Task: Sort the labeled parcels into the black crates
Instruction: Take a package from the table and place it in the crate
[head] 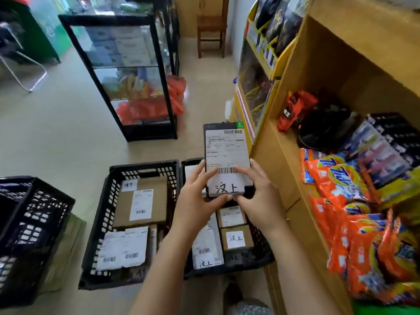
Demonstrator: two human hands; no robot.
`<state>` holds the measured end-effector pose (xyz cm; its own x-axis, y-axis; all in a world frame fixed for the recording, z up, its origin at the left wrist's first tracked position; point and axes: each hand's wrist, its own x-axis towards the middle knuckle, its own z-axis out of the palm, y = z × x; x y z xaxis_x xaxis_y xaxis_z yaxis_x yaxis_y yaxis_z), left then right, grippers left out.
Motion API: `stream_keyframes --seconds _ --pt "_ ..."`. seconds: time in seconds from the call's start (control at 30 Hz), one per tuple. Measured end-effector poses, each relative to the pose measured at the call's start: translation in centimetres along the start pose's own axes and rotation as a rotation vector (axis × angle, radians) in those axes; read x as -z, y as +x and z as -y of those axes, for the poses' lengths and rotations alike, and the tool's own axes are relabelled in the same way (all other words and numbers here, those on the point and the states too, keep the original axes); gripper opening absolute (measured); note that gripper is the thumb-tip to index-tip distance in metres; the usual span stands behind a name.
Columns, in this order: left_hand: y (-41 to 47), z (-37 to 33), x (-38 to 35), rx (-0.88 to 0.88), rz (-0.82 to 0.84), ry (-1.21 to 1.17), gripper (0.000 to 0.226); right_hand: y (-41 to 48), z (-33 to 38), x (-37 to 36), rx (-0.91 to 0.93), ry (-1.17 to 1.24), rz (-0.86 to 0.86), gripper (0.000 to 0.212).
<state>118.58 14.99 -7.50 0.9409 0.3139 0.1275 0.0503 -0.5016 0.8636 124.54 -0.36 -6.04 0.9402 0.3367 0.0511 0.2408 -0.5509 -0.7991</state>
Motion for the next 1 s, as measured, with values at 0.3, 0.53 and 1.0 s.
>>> stream_keyframes --seconds 0.3,0.53,1.0 --pt "1.8 7.2 -6.4 0.254 -0.015 -0.051 0.047 3.7 -9.2 -4.6 -0.075 0.018 0.202 0.060" --pt "0.0 14.8 -11.4 0.336 0.091 -0.019 0.051 2.5 -16.1 -9.9 -0.166 0.033 0.210 0.067" --pt "-0.5 24.5 -16.4 0.380 0.120 -0.068 0.050 2.1 -24.7 -17.3 -0.292 0.030 0.218 0.062"
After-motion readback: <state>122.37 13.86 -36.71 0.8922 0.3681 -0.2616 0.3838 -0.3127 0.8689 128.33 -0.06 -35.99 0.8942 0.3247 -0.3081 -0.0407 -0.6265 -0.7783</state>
